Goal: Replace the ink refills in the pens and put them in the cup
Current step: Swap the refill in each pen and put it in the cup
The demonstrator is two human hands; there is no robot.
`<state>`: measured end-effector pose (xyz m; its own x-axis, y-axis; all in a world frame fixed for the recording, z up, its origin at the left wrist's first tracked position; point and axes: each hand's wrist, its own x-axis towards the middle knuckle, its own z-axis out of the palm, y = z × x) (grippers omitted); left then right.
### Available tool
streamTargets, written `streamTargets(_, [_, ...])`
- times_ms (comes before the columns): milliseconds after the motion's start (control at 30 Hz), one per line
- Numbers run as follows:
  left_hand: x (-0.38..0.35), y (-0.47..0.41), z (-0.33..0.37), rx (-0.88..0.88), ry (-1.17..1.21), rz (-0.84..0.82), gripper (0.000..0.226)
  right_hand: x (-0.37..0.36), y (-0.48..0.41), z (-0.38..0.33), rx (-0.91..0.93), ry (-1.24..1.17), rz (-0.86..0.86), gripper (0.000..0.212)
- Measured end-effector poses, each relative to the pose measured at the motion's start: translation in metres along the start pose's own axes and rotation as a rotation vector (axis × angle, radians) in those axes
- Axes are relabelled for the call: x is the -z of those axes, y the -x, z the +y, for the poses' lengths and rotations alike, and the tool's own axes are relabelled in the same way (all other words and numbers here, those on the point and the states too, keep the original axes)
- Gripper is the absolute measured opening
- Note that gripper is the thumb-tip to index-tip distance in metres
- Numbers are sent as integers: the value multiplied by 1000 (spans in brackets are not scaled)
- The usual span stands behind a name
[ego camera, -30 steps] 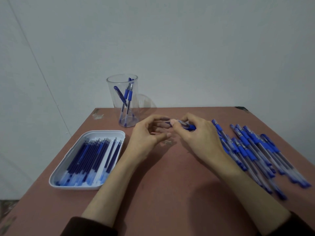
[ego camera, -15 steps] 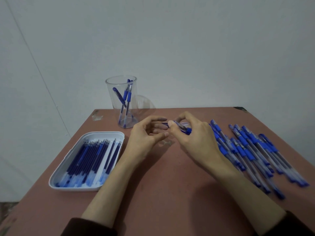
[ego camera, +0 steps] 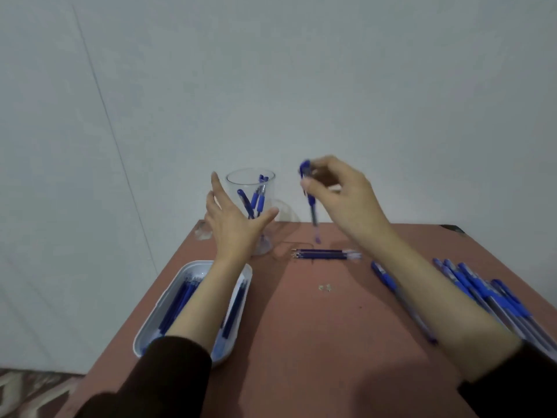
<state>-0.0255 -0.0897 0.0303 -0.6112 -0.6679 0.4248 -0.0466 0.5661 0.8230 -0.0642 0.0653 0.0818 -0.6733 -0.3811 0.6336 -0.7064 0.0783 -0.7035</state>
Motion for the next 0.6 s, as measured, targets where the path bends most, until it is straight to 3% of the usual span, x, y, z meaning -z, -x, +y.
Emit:
streamTargets(67, [0,-13,-8,66,67,-104,121,-8,-29,-19,49,-99,53,17])
streamTargets(167, [-3,-17,-22,102,157,-194,105,-29,-58,-36,84,-206,124,15])
streamTargets(267, [-4,-18,-30,89,165,-178,95,-53,-71,-37,67,-202,138,14])
streamTargets(600, [-9,-22,-39,35,169,-164,94,-86,-97,-41,74,-299,271,7])
